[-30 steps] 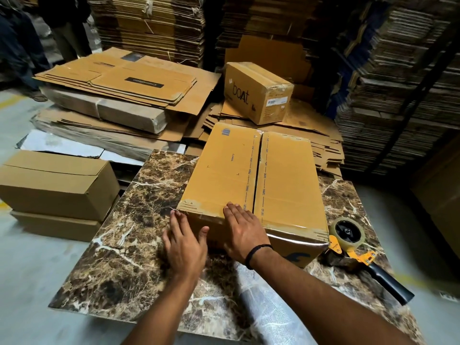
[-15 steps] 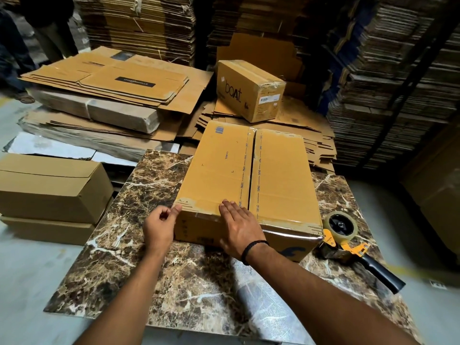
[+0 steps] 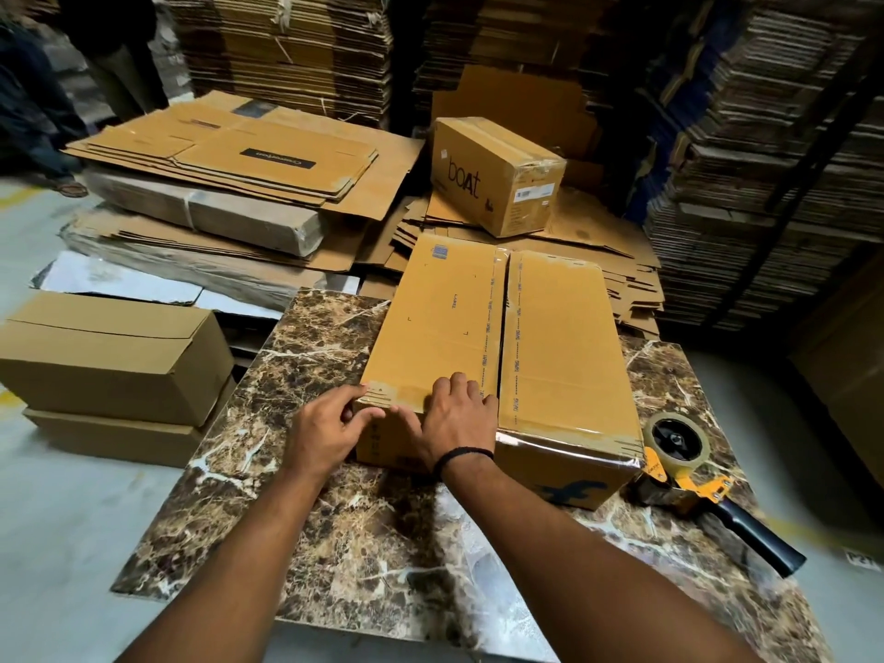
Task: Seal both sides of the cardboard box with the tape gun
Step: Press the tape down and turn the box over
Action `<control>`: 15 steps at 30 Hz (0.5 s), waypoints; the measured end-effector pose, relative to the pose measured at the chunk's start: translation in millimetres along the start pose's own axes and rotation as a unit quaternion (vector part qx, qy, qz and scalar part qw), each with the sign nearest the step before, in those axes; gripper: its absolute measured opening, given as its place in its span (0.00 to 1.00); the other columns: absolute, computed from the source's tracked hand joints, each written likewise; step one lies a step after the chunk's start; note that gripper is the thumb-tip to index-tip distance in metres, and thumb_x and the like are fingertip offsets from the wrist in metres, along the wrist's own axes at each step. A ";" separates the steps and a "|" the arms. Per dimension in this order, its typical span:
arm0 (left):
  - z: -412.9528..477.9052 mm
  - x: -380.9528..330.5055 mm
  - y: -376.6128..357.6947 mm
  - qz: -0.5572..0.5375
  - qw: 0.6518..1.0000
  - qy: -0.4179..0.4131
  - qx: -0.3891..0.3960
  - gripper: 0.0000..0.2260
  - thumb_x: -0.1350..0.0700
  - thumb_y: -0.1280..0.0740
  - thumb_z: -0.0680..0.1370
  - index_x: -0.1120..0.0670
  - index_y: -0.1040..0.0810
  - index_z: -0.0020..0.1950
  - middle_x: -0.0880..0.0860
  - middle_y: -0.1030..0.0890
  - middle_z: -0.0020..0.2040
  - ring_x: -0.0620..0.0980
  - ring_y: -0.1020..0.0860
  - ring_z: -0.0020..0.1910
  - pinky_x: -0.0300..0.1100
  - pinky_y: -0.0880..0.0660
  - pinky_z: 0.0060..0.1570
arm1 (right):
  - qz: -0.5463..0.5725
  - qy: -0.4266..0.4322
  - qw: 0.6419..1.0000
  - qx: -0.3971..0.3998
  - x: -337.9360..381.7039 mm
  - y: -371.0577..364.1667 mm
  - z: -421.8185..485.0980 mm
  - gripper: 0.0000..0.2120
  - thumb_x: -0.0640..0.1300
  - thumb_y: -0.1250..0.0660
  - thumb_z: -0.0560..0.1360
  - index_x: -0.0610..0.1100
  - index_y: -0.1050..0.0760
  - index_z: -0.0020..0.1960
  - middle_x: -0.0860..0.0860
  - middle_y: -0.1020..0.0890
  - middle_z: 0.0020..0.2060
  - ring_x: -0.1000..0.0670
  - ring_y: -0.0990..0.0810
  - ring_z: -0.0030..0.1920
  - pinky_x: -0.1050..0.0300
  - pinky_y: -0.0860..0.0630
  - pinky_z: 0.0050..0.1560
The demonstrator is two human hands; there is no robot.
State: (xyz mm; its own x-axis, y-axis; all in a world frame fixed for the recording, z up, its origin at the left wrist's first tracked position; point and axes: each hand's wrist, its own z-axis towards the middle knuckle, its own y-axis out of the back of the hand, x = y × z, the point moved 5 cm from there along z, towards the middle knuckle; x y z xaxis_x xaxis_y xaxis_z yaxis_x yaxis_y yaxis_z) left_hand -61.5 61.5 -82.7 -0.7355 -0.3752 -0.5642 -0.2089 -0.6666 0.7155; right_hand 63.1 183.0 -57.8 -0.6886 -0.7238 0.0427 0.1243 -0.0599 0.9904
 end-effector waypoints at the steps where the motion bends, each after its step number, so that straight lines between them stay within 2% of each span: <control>1: 2.3 -0.1 -0.7 0.005 1.000 0.012 0.005 0.16 0.50 0.28 0.71 0.55 0.20 0.56 0.53 0.19 0.41 0.49 0.23 0.36 0.38 0.27 0.31 | -0.004 -0.001 1.000 -0.006 -1.2 -2.5 1.1 0.35 0.71 0.50 0.73 0.42 0.29 0.59 0.44 0.25 0.54 0.42 0.28 0.56 0.43 0.31 0.55; 4: 7.6 -1.6 -1.6 0.016 1.000 -0.001 0.002 0.16 0.49 0.27 0.70 0.56 0.20 0.52 0.53 0.19 0.38 0.48 0.24 0.32 0.32 0.36 0.27 | -0.010 0.023 0.999 -0.036 -5.7 -8.1 0.8 0.31 0.71 0.42 0.70 0.42 0.25 0.51 0.44 0.23 0.48 0.42 0.25 0.49 0.44 0.28 0.48; 7: 7.1 -0.2 -0.7 0.024 1.000 -0.018 -0.002 0.18 0.45 0.28 0.69 0.56 0.21 0.52 0.52 0.20 0.37 0.48 0.23 0.32 0.32 0.34 0.27 | -0.013 0.027 0.998 -0.050 -7.4 -9.8 -1.1 0.30 0.71 0.39 0.68 0.43 0.25 0.47 0.45 0.22 0.44 0.43 0.24 0.46 0.46 0.28 0.44; 11: 9.0 -1.9 -4.3 0.031 0.999 -0.020 -0.007 0.21 0.42 0.28 0.67 0.56 0.21 0.50 0.52 0.19 0.36 0.49 0.23 0.32 0.39 0.26 0.28 | 0.018 0.008 0.999 -0.034 -12.4 -10.4 -0.8 0.31 0.70 0.46 0.72 0.44 0.28 0.54 0.45 0.25 0.52 0.43 0.28 0.54 0.46 0.32 0.53; 13: 8.7 -1.7 -7.0 0.027 0.999 -0.018 -0.005 0.20 0.44 0.28 0.67 0.57 0.21 0.50 0.54 0.19 0.38 0.51 0.21 0.34 0.41 0.25 0.29 | 0.019 0.010 1.000 -0.021 -11.6 -9.2 1.6 0.31 0.70 0.45 0.73 0.44 0.28 0.56 0.45 0.25 0.54 0.43 0.28 0.56 0.46 0.32 0.54; 15: 7.0 -1.5 -7.1 0.024 0.999 -0.018 -0.009 0.20 0.44 0.28 0.67 0.57 0.22 0.50 0.54 0.19 0.38 0.52 0.21 0.33 0.40 0.26 0.28 | 0.024 0.016 0.999 -0.019 -11.4 -8.7 2.7 0.31 0.69 0.43 0.72 0.43 0.28 0.57 0.44 0.25 0.55 0.42 0.28 0.57 0.45 0.32 0.54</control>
State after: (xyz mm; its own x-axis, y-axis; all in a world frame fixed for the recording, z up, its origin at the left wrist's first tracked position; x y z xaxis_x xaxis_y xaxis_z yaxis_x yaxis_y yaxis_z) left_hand -63.4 71.3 -84.0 -0.7674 -0.3839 -0.5135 -0.1607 -0.6602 0.7337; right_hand 67.9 193.6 -66.5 -0.6577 -0.7485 0.0844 0.1835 -0.0506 0.9817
